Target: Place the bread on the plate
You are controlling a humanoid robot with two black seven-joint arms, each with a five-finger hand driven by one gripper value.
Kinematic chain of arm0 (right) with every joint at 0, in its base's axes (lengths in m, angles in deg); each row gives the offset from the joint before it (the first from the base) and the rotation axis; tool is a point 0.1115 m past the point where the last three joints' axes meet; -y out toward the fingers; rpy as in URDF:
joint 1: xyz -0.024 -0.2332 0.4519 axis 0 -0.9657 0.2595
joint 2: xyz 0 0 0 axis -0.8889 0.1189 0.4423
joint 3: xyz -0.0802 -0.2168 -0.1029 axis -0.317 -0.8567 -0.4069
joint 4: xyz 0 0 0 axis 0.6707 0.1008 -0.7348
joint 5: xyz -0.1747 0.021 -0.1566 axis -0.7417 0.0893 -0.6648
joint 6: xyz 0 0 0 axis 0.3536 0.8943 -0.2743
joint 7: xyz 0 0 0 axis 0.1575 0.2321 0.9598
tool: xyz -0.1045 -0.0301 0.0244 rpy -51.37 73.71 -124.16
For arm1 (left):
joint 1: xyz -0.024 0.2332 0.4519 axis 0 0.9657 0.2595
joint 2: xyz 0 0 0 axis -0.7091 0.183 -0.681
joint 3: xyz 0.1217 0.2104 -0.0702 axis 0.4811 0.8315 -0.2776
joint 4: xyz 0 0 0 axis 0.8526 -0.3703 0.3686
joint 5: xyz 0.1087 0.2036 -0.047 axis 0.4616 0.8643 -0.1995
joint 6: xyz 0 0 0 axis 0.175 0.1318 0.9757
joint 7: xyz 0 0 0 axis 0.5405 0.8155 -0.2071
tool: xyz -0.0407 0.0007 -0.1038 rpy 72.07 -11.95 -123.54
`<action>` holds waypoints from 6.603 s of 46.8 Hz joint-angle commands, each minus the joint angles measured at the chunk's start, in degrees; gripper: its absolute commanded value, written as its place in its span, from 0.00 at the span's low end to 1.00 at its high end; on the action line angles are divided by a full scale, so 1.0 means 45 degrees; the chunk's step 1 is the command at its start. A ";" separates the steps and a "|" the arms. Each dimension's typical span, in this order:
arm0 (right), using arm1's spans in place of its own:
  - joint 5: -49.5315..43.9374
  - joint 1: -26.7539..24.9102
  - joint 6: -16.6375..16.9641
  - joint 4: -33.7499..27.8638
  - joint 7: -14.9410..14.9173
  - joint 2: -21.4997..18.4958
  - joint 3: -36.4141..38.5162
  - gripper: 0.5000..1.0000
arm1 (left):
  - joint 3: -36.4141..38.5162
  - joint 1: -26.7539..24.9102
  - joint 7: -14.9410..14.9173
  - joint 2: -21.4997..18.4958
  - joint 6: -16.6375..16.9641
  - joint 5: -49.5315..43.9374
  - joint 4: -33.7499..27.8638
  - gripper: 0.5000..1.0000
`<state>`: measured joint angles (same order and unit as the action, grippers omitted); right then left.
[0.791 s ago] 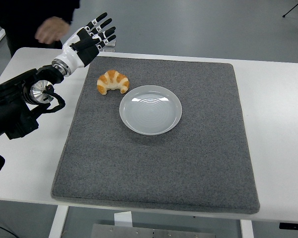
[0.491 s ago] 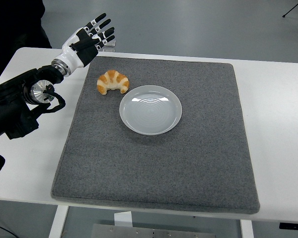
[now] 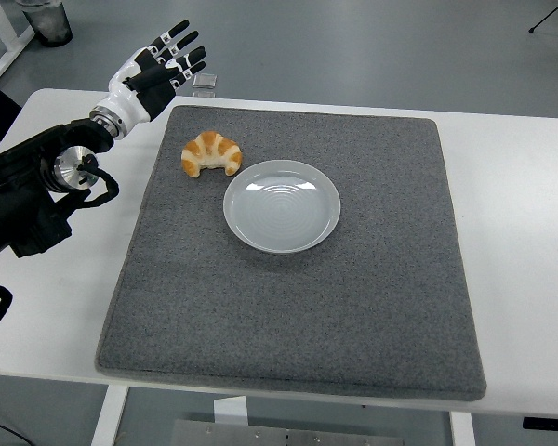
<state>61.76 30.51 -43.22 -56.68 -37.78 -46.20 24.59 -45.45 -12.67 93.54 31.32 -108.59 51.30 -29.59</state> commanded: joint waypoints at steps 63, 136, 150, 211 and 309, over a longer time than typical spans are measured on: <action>0.0000 0.0019 0.0006 0.0000 0.0000 0.0000 0.0019 0.90 | 0.4027 -0.3020 -0.0246 -0.3474 0.1995 0.3951 -0.4626 0.98; 0.0000 0.0000 0.0006 0.0000 0.0000 0.0000 0.0000 0.90 | 0.4515 -0.0599 -0.0109 -0.1894 0.6997 1.3157 -0.3985 0.98; 0.0000 0.0000 -0.0014 0.0000 0.0000 0.0000 0.0000 0.90 | 0.4515 -0.0501 -0.0050 -0.1581 0.7016 1.3196 -0.3417 0.98; 0.0000 -0.0020 -0.0014 -0.0019 0.0000 0.0000 0.0000 0.90 | 0.4496 0.0085 0.1004 -0.0018 0.7778 1.2982 -0.1152 0.63; 0.0000 -0.0020 -0.0014 -0.0019 0.0000 0.0000 0.0020 0.90 | 0.4496 -0.6262 -0.0265 -0.5096 0.6274 1.2941 -0.8980 0.00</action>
<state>61.76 30.47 -43.29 -56.79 -37.78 -46.20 24.68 -25.13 -40.12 92.85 8.39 -80.76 108.90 -66.41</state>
